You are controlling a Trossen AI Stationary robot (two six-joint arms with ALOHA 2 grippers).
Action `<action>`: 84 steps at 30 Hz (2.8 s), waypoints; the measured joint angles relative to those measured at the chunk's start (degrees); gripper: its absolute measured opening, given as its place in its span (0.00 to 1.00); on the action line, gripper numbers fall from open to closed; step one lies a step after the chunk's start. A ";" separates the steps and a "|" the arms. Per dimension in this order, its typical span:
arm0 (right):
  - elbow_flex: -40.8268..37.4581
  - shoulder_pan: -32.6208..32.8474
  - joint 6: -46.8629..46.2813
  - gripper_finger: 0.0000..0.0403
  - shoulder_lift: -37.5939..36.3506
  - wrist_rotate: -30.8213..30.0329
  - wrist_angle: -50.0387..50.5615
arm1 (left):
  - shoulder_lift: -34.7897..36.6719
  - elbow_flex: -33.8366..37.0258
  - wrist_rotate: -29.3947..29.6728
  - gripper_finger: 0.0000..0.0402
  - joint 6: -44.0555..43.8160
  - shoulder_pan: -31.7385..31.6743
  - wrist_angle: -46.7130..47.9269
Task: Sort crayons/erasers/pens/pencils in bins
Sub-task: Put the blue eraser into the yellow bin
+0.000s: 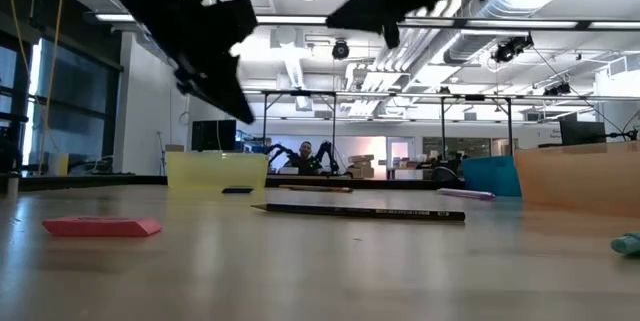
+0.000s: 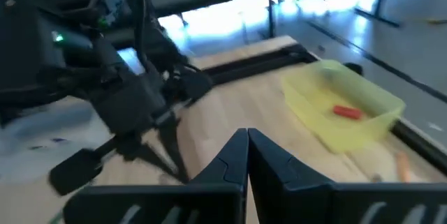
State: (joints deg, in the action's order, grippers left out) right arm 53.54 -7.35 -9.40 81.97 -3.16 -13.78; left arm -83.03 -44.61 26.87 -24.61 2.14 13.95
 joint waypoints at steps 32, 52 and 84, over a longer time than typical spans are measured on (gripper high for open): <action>13.13 1.92 3.42 0.00 -0.22 0.63 34.95 | 4.82 10.37 -28.98 0.21 11.89 -35.44 -8.34; 13.13 4.43 -3.93 0.00 -0.28 -5.25 25.94 | 1.46 10.37 -38.74 0.49 23.06 -44.40 -7.87; 13.11 2.70 -3.08 0.00 -0.28 -5.31 25.93 | -10.11 10.11 -33.93 0.36 34.87 -39.27 -15.09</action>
State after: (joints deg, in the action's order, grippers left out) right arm 66.65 -4.65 -12.48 81.69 -8.47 12.15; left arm -93.14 -34.50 -7.06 10.26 -37.12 -1.15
